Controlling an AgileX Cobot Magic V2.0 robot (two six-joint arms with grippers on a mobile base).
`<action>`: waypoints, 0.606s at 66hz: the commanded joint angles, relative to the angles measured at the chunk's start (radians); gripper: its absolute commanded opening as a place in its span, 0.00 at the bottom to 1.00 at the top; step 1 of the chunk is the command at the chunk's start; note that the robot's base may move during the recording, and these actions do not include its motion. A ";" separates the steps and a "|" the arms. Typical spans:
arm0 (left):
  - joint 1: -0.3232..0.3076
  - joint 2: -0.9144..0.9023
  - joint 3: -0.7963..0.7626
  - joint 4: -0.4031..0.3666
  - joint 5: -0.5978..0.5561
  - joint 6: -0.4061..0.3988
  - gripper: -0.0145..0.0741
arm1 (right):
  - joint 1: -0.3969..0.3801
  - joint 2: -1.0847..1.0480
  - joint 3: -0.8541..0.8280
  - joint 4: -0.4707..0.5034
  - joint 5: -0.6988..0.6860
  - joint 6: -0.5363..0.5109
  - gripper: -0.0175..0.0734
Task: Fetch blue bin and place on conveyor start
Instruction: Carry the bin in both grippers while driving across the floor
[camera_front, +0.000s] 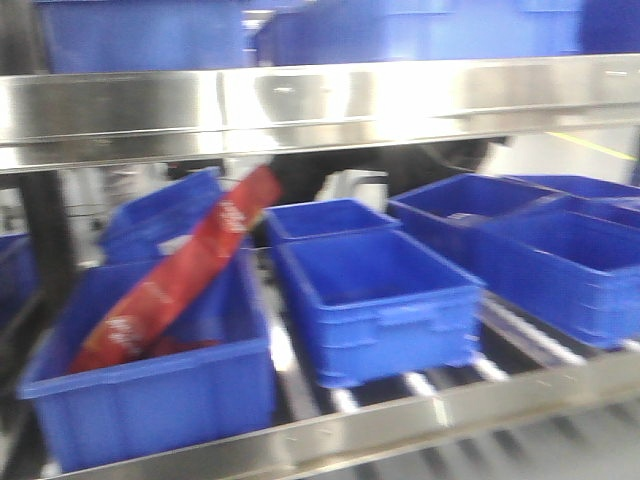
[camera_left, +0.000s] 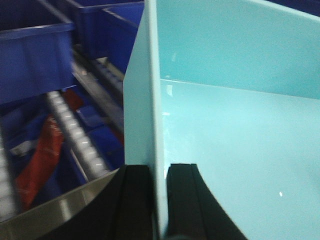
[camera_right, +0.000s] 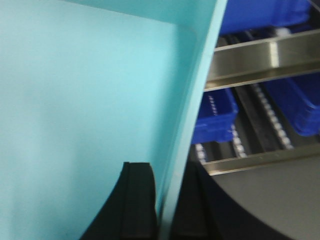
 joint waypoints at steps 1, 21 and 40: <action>-0.005 -0.016 -0.012 -0.024 -0.089 -0.006 0.04 | -0.002 -0.012 -0.008 -0.016 -0.013 -0.026 0.02; -0.005 -0.016 -0.012 -0.024 -0.089 -0.006 0.04 | -0.002 -0.012 -0.008 -0.016 -0.013 -0.026 0.02; -0.005 -0.016 -0.012 -0.024 -0.089 -0.006 0.04 | -0.002 -0.012 -0.008 -0.016 -0.013 -0.026 0.02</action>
